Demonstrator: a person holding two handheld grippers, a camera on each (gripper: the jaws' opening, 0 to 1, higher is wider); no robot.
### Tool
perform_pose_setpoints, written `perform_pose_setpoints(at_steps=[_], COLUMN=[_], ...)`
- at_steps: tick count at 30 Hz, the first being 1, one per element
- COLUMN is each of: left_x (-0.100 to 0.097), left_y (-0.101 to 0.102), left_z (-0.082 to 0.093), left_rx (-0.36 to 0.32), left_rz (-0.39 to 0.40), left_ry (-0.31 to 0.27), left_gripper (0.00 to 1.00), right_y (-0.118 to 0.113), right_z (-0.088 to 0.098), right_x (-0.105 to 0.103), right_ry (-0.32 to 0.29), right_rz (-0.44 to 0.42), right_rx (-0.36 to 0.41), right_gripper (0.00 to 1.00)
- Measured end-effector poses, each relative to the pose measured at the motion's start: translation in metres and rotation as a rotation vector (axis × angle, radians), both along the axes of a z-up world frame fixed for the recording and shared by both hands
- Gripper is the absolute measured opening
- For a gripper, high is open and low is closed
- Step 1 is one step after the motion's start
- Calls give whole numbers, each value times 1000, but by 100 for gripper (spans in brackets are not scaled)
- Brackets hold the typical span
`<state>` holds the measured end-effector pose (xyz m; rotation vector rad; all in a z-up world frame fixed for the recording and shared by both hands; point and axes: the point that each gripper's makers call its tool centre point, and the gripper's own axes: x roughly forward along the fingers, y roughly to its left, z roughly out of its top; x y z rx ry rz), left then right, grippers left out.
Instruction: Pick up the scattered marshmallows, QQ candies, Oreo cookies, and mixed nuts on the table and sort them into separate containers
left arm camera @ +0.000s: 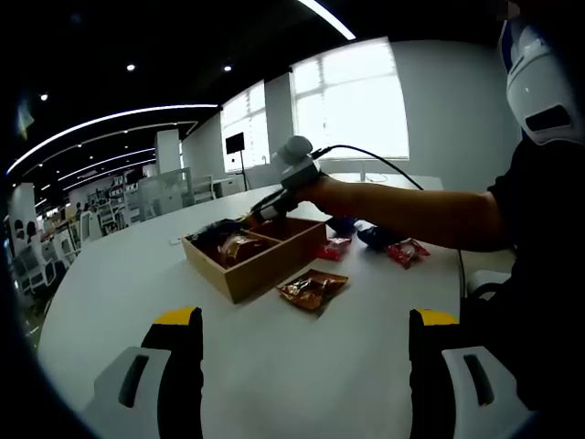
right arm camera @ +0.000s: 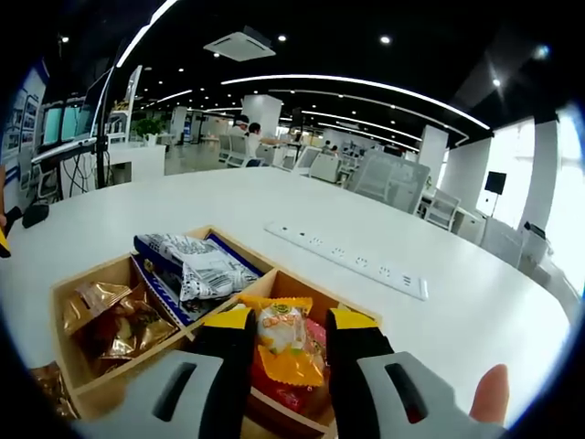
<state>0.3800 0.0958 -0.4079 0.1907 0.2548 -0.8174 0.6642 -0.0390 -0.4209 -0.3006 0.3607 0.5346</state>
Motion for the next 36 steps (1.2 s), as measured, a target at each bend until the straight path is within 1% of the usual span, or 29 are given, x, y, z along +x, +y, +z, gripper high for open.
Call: perform_pose_setpoints(at_steps=[5, 8, 14, 20, 29, 31, 36], left_x=[0, 0, -1, -1, -3, -3, -4], left_y=[-1, -1, -1, -2, -2, -2, -2], left_z=[-1, 0, -1, -1, 0, 0, 0], left_rx=[2, 1, 1, 3, 6, 5, 5], left_rz=[0, -1, 0, 1, -1, -1, -2], left_ry=[2, 0, 2, 1, -2, -2, -3], left_gripper=[97, 97, 97, 97, 97, 97, 97], right_y=[-1, 2, 1, 2, 0, -1, -2], right_z=[0, 0, 0, 2, 4, 3, 7], right_x=[-6, -17, -18, -25, -25, -21, -20], right_ry=[-1, -1, 5, 6, 12, 14, 8], right_rz=[-12, -18, -22, -19, -15, -18, -19], right_rx=[-7, -10, 3, 17, 37, 38, 56], right_gripper=[28, 27, 28, 33, 44, 46, 50])
